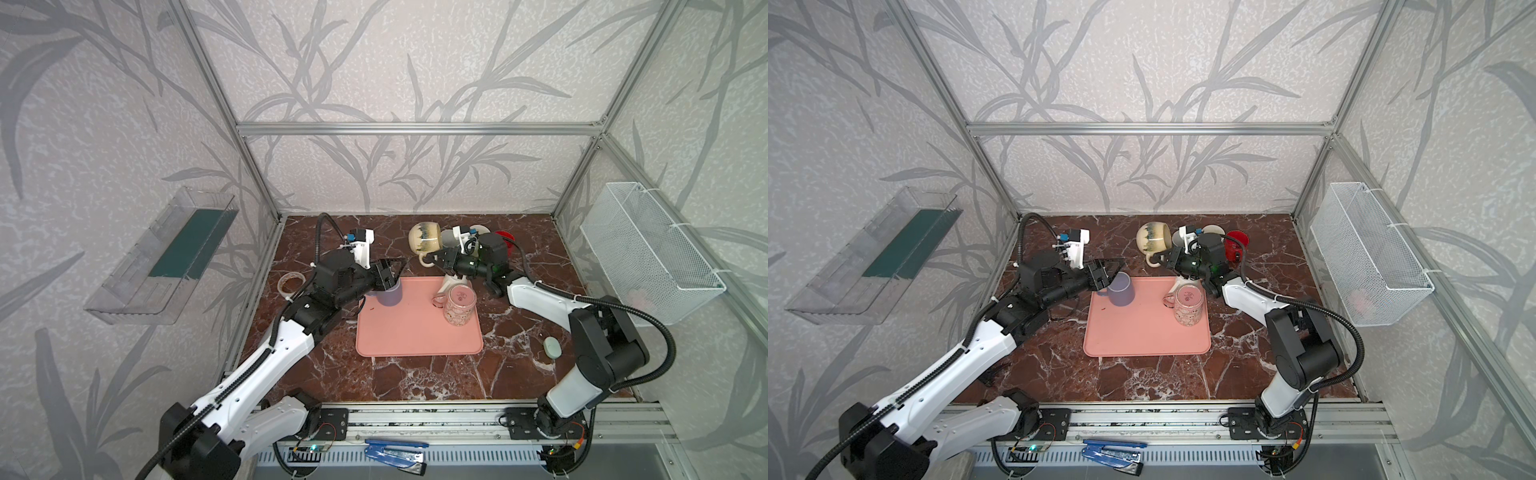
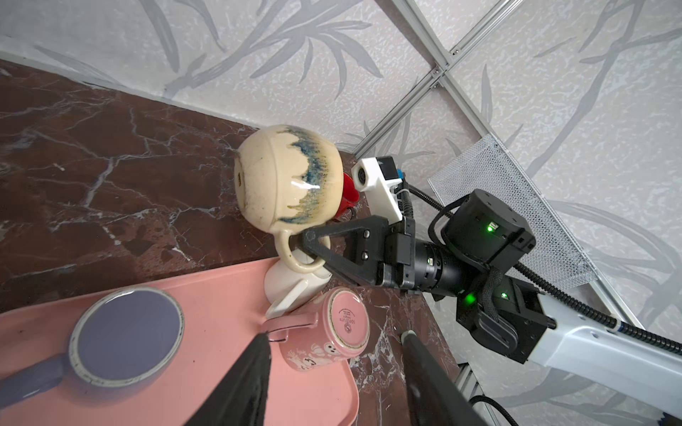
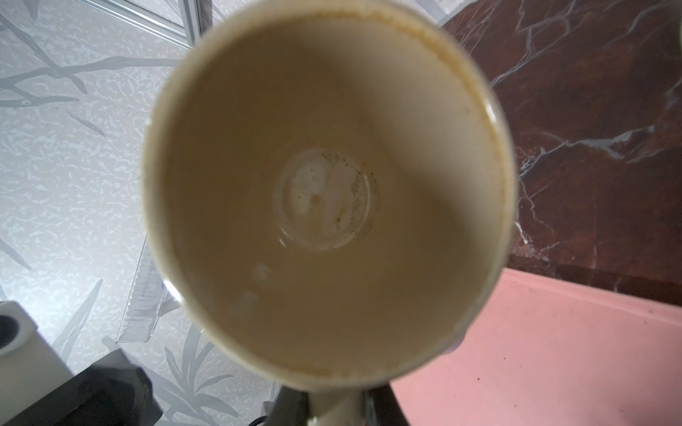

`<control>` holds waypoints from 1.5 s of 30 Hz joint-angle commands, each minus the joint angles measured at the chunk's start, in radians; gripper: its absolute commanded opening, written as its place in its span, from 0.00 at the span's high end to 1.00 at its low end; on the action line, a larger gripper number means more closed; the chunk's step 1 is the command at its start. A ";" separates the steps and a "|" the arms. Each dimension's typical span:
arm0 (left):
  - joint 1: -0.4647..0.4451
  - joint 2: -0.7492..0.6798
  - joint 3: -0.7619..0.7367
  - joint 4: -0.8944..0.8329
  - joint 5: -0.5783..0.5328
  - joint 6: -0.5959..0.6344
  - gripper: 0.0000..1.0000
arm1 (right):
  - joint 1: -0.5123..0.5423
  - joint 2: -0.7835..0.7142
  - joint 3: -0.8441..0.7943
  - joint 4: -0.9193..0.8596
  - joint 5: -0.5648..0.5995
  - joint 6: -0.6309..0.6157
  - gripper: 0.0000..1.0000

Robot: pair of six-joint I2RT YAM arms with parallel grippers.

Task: Turn the mug right side up
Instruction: 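Release the cream mug with the left gripper while the right gripper carries it away, then lower the cream mug upright beside the blue mug with the right gripper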

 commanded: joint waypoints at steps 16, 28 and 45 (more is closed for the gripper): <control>0.006 -0.233 0.057 -0.534 -0.286 0.300 0.00 | 0.036 0.191 0.348 -0.365 0.180 -0.278 1.00; 0.005 -0.294 -0.001 -0.599 -0.332 0.357 0.00 | 0.068 0.300 0.492 -0.543 0.343 -0.370 1.00; 0.005 -0.343 -0.072 -0.572 -0.346 0.374 0.01 | 0.140 0.436 0.675 -0.752 0.636 -0.506 1.00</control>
